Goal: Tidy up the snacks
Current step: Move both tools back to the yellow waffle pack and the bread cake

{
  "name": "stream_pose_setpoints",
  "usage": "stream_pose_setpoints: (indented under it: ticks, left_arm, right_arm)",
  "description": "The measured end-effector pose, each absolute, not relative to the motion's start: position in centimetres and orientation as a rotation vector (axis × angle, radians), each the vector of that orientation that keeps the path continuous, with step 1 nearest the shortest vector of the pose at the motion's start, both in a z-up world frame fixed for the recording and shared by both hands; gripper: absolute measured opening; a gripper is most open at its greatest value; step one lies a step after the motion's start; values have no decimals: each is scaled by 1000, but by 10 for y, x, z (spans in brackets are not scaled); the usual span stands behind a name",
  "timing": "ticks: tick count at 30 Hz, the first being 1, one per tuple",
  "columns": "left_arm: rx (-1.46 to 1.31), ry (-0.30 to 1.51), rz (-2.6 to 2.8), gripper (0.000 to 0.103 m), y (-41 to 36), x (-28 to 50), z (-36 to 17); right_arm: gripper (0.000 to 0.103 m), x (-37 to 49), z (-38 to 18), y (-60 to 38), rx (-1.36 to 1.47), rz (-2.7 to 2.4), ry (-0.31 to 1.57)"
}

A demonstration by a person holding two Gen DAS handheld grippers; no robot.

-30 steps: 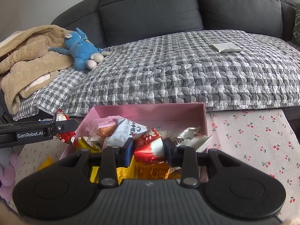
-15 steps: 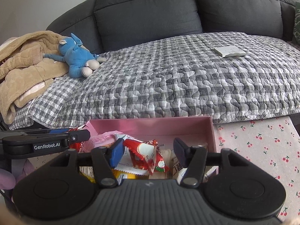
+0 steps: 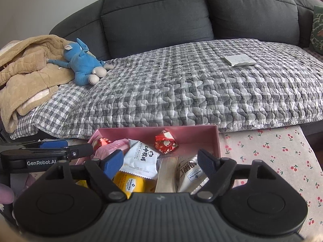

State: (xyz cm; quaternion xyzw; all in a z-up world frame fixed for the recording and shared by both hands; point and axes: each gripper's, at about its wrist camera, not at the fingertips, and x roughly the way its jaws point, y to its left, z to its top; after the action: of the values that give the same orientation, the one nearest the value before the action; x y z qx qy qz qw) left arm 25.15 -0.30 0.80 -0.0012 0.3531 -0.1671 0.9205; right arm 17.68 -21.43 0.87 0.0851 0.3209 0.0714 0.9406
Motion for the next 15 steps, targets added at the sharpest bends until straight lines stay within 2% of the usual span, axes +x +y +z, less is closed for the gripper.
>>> stream_pose_setpoints:
  ticks: [15]
  left_arm:
    - [43,736,-339,92,22,176,6]
  right_arm:
    - [99,117,9,-211,126,143,681]
